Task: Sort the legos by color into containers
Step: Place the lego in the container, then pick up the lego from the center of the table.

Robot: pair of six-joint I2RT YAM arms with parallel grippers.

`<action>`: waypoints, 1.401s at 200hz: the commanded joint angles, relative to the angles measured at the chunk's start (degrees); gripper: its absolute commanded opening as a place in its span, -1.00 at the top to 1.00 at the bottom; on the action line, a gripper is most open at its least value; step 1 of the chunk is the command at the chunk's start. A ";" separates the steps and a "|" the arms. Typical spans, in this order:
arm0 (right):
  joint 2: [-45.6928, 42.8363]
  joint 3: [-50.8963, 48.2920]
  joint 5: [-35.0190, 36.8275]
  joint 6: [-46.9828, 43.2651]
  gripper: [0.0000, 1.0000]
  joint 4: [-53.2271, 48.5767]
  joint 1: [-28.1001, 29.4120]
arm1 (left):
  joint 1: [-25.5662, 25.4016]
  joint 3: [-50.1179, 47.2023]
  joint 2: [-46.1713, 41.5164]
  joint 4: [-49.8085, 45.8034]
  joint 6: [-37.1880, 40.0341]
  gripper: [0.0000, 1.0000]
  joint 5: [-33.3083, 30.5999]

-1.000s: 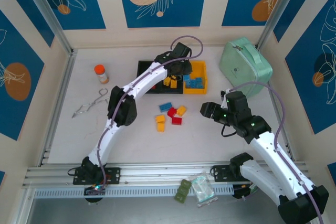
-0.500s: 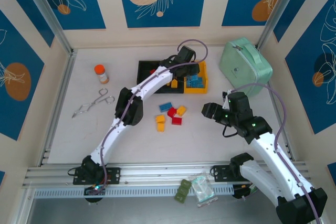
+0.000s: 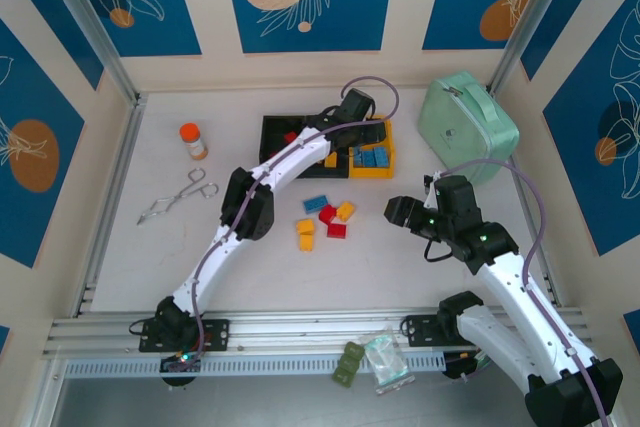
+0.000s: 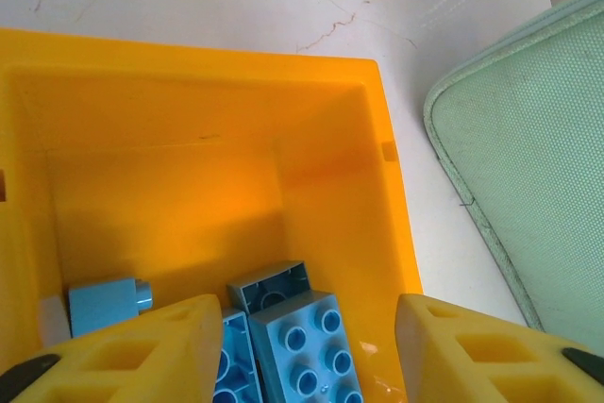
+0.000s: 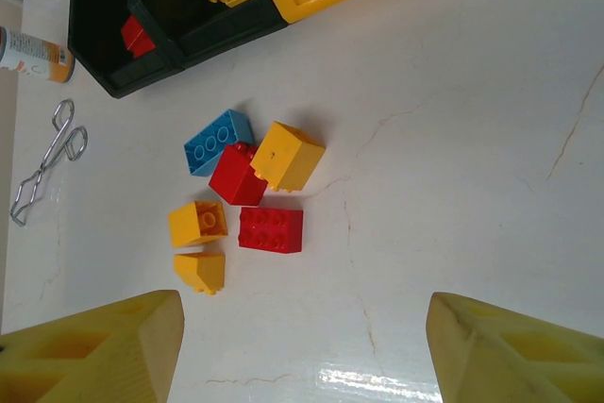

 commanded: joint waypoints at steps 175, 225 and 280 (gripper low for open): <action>20.05 9.18 9.00 7.00 -0.39 2.22 12.78 | 2.37 -80.26 -61.87 14.75 7.11 -0.21 3.73; 35.67 19.35 8.81 9.53 -0.40 -1.37 13.25 | 3.11 -95.15 -74.47 14.30 4.82 -0.26 -0.09; 48.60 26.60 8.68 12.87 -0.40 -2.88 13.26 | 3.18 -101.82 -77.97 14.48 1.72 -0.27 -0.60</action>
